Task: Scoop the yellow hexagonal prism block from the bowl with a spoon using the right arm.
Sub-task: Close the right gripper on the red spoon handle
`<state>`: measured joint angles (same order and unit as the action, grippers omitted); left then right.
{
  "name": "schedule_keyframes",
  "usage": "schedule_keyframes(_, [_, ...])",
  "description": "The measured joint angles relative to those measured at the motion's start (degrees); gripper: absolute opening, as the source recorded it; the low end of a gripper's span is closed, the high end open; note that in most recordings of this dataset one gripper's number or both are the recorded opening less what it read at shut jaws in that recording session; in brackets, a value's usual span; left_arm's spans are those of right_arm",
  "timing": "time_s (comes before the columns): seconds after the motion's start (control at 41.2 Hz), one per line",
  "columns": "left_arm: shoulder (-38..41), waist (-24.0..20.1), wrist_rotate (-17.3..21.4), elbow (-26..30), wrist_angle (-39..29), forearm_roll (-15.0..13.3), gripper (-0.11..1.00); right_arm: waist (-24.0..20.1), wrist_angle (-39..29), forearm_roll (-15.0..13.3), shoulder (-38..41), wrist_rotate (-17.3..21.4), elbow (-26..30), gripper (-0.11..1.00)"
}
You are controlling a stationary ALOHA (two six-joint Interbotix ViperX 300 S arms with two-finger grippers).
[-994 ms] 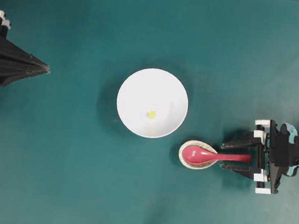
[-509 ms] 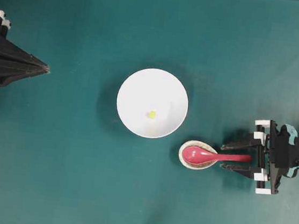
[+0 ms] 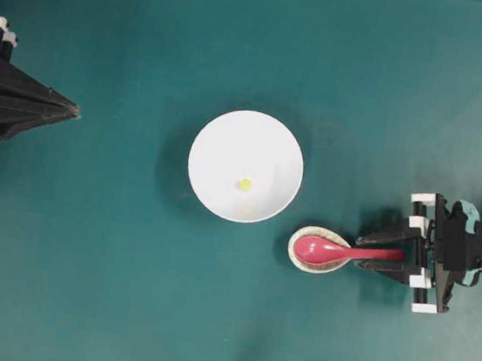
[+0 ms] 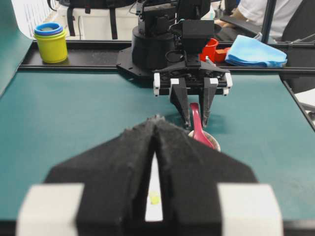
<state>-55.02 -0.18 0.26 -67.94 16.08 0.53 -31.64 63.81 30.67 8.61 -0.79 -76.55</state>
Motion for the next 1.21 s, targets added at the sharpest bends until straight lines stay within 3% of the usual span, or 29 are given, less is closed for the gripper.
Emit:
schedule_keyframes(0.558, [0.00, 0.00, 0.00, 0.00, 0.09, 0.00, 0.03, 0.00, 0.00, 0.00, 0.00, 0.00, 0.00, 0.26])
schedule_keyframes(0.873, [0.00, 0.00, 0.00, 0.00, 0.09, 0.00, 0.03, 0.00, 0.00, 0.00, 0.09, 0.00, 0.18, 0.27])
schedule_keyframes(1.212, [0.00, 0.00, 0.00, 0.00, -0.09, 0.00, 0.03, -0.09, -1.67, 0.00, -0.53, 0.26, -0.18, 0.42])
